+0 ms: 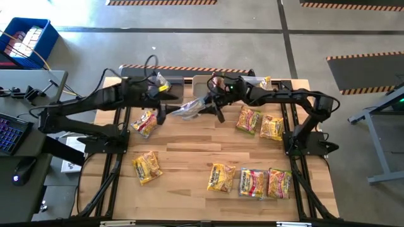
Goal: Sort Maruchan noodles
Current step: Put the top right blue noodle pack into the black bin
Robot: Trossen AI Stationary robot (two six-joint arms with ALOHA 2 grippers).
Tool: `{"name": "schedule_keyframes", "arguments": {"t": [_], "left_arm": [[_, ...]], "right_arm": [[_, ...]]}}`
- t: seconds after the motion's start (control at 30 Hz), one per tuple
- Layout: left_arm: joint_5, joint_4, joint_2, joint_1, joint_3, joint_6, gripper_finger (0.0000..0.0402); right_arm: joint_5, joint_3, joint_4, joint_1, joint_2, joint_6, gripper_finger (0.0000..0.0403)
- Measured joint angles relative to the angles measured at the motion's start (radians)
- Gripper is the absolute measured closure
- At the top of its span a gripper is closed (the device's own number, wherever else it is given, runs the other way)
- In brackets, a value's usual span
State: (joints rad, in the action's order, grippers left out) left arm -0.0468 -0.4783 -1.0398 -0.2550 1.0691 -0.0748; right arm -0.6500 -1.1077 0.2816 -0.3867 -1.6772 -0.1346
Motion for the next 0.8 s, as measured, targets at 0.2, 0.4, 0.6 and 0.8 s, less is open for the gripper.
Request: {"name": "schedule_keyframes", "arguments": {"t": [0.2, 0.4, 0.6, 0.8], "left_arm": [[-0.095, -0.114, -0.151, 0.0, 0.141, -0.028, 0.0162], [-0.127, -0.22, -0.265, 0.001, 0.236, -0.052, 0.0155], [-0.069, -0.278, -0.334, 0.008, 0.279, -0.023, 0.0155], [-0.025, -0.277, -0.341, 0.01, 0.297, 0.047, 0.0155]], "right_arm": [[0.004, -0.006, -0.007, 0.016, 0.0, -0.014, 0.027], [0.029, -0.006, -0.008, 0.017, 0.0, -0.024, 0.027], [0.031, -0.005, -0.008, 0.022, 0.0, -0.032, 0.027], [0.031, -0.005, -0.008, 0.023, 0.0, -0.049, 0.027]]}}
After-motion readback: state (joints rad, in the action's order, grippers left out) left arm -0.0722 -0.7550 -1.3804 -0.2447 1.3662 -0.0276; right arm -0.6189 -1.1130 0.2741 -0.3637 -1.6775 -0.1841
